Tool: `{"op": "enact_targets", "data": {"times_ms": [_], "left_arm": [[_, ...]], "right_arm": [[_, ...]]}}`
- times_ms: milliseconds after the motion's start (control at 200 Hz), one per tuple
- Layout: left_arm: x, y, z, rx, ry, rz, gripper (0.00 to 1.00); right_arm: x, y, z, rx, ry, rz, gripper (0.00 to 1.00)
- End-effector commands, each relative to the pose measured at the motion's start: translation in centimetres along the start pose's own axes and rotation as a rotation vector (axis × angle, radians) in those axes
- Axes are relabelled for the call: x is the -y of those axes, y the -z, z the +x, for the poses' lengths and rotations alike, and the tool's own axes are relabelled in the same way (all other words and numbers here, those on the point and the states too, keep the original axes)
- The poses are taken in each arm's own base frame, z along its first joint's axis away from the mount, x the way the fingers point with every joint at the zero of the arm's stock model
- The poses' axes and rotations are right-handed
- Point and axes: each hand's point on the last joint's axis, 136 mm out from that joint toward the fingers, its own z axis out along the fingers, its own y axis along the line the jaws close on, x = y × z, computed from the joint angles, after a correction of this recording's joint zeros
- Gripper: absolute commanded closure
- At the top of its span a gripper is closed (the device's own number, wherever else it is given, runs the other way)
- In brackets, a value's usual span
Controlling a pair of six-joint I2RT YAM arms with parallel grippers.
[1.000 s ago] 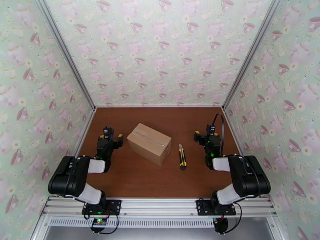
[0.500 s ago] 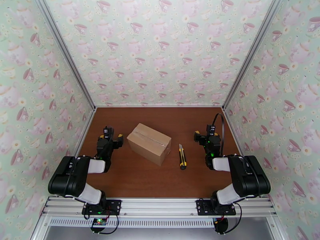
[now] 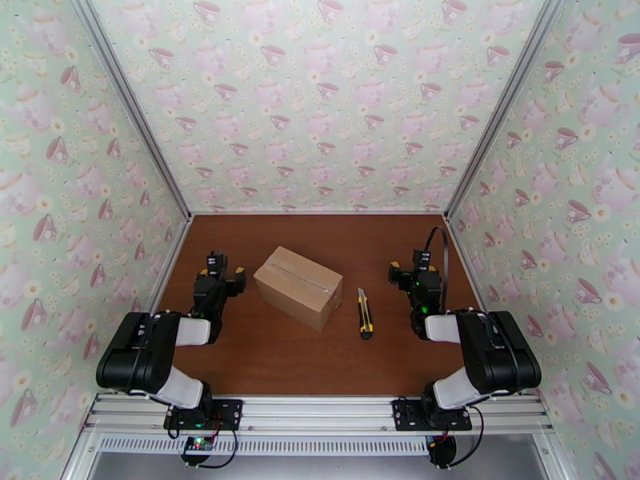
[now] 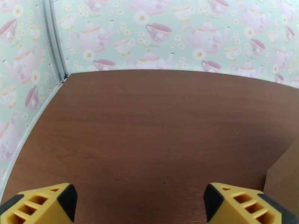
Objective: Unpack the express box
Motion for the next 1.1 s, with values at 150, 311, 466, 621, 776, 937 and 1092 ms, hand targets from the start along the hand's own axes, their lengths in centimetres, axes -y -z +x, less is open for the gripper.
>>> {"op": "enact_targets", "data": {"times_ms": [150, 311, 466, 621, 776, 937, 1092], "left_arm": [[-3.5, 4.7, -8.3, 0.108, 0.161, -0.174, 0.16], [-2.5, 6.9, -9.2, 0.000, 0.286, -0.140, 0.20], [-1.4, 9.8, -9.1, -0.110, 0.376, -0.113, 0.22], [0.7, 12.5, -7.7, -0.222, 0.479, -0.024, 0.29], [3.8, 15.5, -5.2, -0.338, 0.516, 0.085, 0.39], [6.3, 19.5, -2.4, -0.423, 0.537, 0.174, 0.40], [8.7, 21.8, -0.5, -0.484, 0.568, 0.300, 0.44]], "right_arm": [[-0.7, 1.5, -6.0, -0.137, 0.021, 0.146, 0.13], [-2.6, 4.2, -7.1, -0.190, -0.073, 0.092, 0.15], [-4.9, 7.2, -6.1, -0.257, -0.135, 0.015, 0.16], [-6.3, 9.6, -3.8, -0.327, -0.197, -0.062, 0.16], [-7.4, 11.2, -0.8, -0.459, -0.208, -0.114, 0.18], [-8.6, 13.3, 0.9, -0.523, -0.229, -0.173, 0.19], [-9.3, 14.7, 2.5, -0.591, -0.206, -0.182, 0.18]]}}
